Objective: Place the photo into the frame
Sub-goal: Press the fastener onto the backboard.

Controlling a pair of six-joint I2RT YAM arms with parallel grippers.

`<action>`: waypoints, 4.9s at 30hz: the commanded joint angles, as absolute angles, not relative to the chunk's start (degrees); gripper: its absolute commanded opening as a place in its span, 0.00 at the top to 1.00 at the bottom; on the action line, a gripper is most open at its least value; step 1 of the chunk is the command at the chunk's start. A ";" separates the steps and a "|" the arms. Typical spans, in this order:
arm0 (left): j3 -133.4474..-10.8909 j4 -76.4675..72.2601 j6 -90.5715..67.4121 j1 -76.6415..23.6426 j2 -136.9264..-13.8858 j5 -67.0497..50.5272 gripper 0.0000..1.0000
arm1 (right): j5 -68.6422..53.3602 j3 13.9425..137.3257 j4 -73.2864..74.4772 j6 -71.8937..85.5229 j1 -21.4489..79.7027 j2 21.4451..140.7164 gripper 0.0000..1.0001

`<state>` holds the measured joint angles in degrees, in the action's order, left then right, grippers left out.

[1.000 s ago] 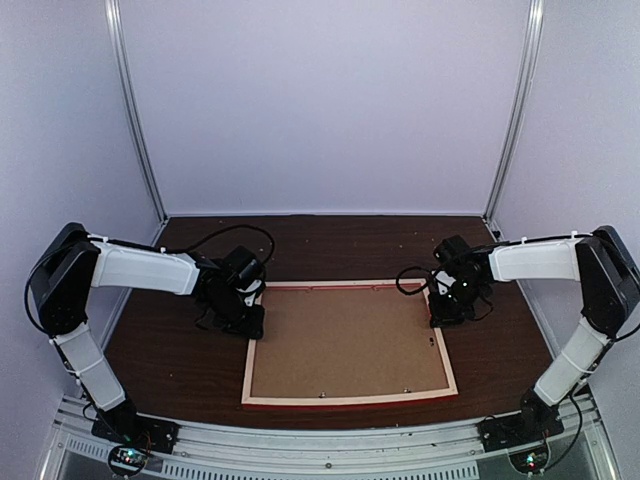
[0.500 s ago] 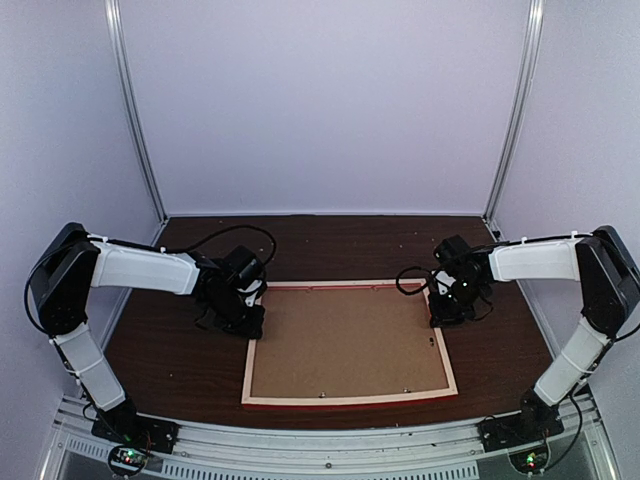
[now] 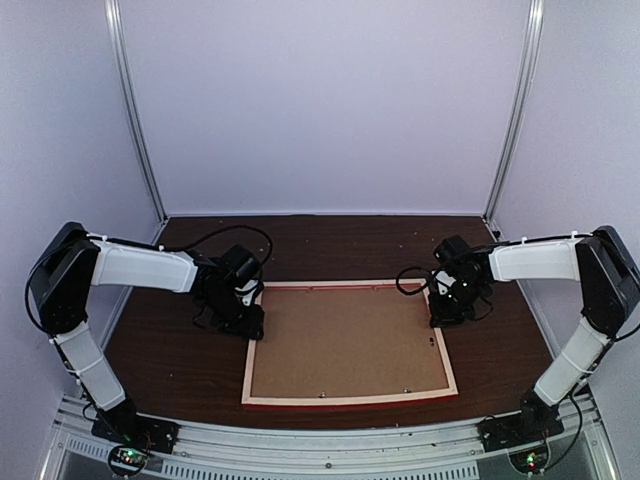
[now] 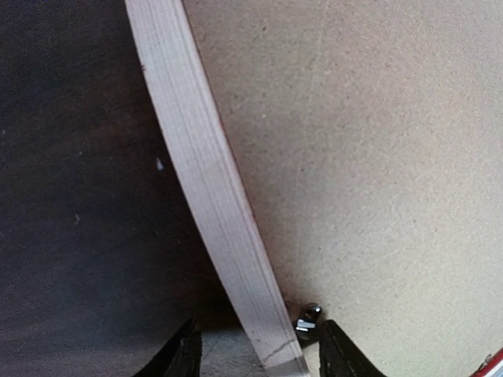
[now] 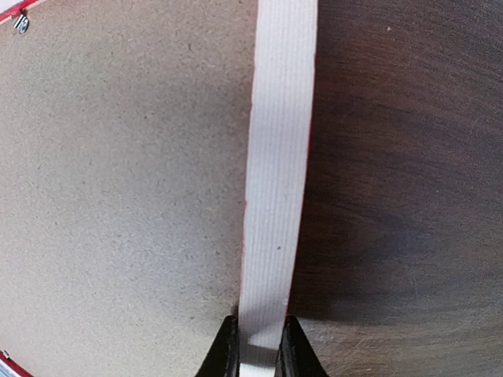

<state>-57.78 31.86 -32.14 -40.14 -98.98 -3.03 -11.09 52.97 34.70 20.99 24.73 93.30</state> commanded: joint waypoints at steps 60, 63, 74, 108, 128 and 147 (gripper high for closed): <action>-54.64 31.32 -38.24 -36.90 -97.13 -3.33 0.89 | -17.84 43.60 34.49 28.41 29.54 81.25 0.50; -54.41 31.29 -38.55 -37.24 -96.97 -3.02 0.89 | -16.74 42.78 34.20 29.74 31.53 81.04 0.46; -53.79 31.31 -38.66 -37.44 -96.44 -2.76 0.88 | -11.49 43.41 35.69 31.92 37.47 83.45 0.48; -53.70 31.77 -38.41 -37.53 -96.22 -2.55 0.88 | -14.68 46.18 43.02 19.91 37.70 86.94 0.70; -53.96 32.24 -38.41 -37.53 -96.24 -2.31 0.87 | -23.43 46.93 43.37 17.85 34.46 91.13 0.72; -52.46 31.80 -40.29 -37.82 -94.52 -1.74 0.87 | -22.82 51.76 43.18 17.84 30.84 94.88 0.83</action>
